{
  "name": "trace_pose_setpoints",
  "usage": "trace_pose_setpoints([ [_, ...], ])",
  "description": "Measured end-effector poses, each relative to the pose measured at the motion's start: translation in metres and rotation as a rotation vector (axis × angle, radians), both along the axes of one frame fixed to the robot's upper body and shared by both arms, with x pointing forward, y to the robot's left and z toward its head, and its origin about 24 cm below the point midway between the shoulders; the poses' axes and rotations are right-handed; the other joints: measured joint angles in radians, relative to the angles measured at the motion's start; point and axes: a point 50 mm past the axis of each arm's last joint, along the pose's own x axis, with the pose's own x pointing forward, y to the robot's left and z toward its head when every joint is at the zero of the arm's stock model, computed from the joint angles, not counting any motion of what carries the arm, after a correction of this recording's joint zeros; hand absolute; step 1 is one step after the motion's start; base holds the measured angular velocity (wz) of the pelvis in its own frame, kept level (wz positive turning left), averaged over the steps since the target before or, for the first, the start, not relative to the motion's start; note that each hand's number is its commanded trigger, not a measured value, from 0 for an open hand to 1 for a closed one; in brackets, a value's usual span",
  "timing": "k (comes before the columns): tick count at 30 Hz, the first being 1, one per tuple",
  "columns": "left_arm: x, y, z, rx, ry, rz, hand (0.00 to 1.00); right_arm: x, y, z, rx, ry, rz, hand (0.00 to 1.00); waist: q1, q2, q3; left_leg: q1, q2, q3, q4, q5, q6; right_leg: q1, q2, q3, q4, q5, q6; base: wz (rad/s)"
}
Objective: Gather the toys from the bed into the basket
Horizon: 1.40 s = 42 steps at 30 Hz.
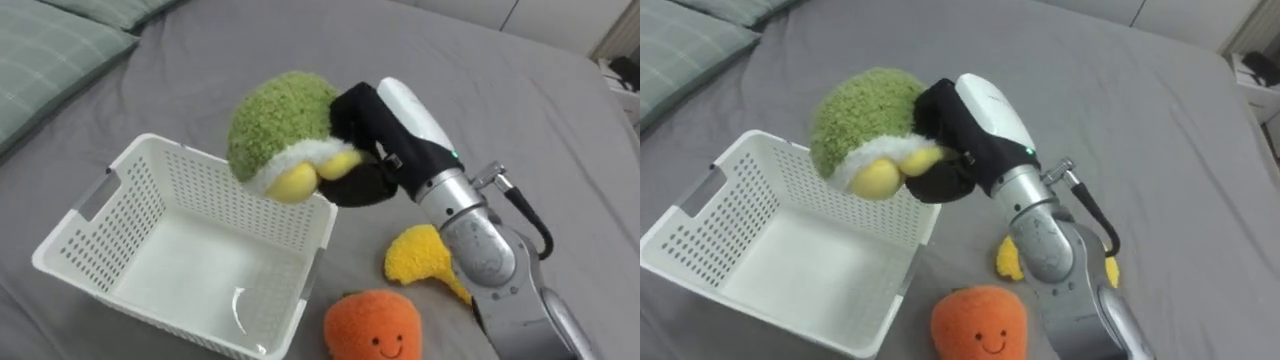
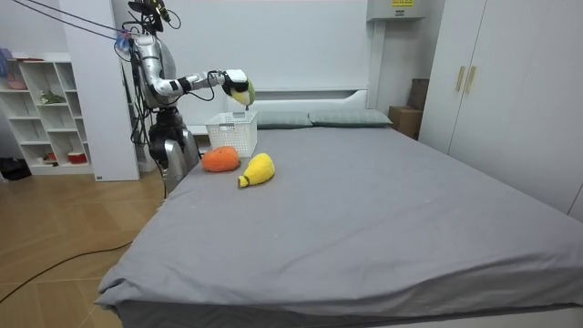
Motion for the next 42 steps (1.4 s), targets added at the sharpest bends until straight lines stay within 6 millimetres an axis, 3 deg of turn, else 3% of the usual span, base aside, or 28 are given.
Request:
trace_pose_setpoints([
  [6,0.01,0.0,0.002,0.0,-0.028,-0.01,0.0,-0.004,0.012,-0.005,-0.02,0.047,0.072,1.0,0.036,-0.013,0.0048,-0.016,-0.002,-0.014,0.01,0.0,0.0,-0.001,-0.002,-0.014,-0.007,0.0,0.0,0.07],
  [11,0.017,0.0,0.004,0.003,-0.046,-0.027,0.0,-0.005,0.026,-0.015,-0.137,0.097,0.148,1.0,0.072,-0.022,0.0095,-0.025,-0.002,-0.014,0.008,0.0,0.0,-0.008,-0.002,-0.013,-0.007,0.0,0.0,0.0],
  [20,0.029,0.0,0.006,-0.005,-0.065,-0.063,0.0,-0.006,0.034,-0.039,-0.217,0.227,0.217,0.99,0.09,-0.026,0.0109,-0.044,-0.003,-0.028,0.024,0.0,0.0,-0.018,-0.01,-0.037,-0.013,0.002,0.003,0.05],
  [22,0.03,0.0,0.007,-0.005,-0.068,-0.06,0.0,-0.006,0.033,-0.044,-0.231,0.259,0.212,0.74,0.091,-0.025,0.0116,-0.046,-0.004,-0.028,0.025,0.0,0.0,-0.018,-0.01,-0.038,-0.012,0.002,0.003,0.0],
  [23,0.031,0.0,0.007,-0.004,-0.069,-0.06,0.0,-0.005,0.033,-0.046,-0.234,0.267,0.21,0.34,0.089,-0.025,0.0118,-0.046,-0.004,-0.029,0.025,0.0,0.0,-0.018,-0.01,-0.038,-0.012,0.002,0.003,0.0],
  [25,0.03,0.0,0.006,-0.006,-0.066,-0.051,0.0,-0.005,0.032,-0.049,-0.243,0.284,0.211,0.0,0.082,-0.024,0.0121,-0.047,-0.004,-0.03,0.022,0.0,0.0,-0.017,-0.01,-0.038,-0.011,0.002,0.003,0.0],
  [42,0.025,-0.001,0.004,-0.014,-0.045,-0.048,0.0,-0.004,0.029,-0.054,-0.293,0.297,0.2,0.0,0.076,-0.021,0.0141,-0.047,-0.005,-0.03,0.018,0.0,0.0,-0.018,-0.007,-0.039,-0.012,0.002,0.003,0.0],
])
